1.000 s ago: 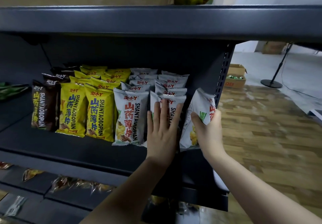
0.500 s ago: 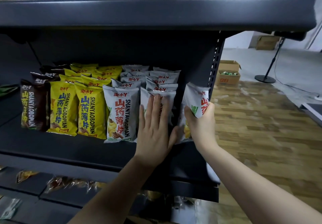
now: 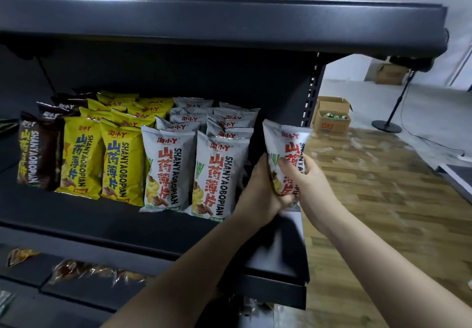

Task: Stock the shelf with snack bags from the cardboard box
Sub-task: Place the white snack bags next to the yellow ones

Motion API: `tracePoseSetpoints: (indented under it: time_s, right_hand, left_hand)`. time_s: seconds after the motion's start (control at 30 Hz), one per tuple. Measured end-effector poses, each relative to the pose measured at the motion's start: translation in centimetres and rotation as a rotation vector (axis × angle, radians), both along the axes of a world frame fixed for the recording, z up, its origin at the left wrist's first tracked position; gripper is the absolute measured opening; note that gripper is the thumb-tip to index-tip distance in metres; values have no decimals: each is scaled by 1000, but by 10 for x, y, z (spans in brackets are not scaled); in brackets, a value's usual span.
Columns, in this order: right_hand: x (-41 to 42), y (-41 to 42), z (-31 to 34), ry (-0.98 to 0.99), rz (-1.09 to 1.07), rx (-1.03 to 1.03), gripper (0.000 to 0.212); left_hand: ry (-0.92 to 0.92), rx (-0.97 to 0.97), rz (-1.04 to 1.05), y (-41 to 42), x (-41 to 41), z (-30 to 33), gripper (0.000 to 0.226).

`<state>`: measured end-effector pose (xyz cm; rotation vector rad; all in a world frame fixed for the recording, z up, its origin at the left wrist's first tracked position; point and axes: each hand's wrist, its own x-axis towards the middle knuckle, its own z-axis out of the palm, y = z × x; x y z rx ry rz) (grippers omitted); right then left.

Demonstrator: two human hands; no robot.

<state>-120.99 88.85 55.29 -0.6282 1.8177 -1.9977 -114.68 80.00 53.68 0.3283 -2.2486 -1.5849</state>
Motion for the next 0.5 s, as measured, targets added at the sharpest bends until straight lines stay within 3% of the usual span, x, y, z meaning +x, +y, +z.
tracePoseSetpoints:
  time_s: [0.03, 0.1, 0.23, 0.37, 0.5]
  right_hand:
    - [-6, 1, 0, -45, 37, -14, 66]
    - [-15, 0, -2, -95, 76, -30, 49]
    - [-27, -16, -8, -122, -30, -56, 27]
    - [-39, -32, -5, -12, -103, -56, 13]
    - [-52, -48, -6, 132, -170, -26, 18]
  left_hand:
    - [58, 42, -31, -5, -3, 0, 53]
    - [62, -53, -21, -14, -14, -5, 59]
    - [-35, -190, 131, -16, -34, -17, 70]
    - [-172, -501, 363, -1, -42, -18, 77]
    - [-188, -570, 436, -6, -63, -27, 86]
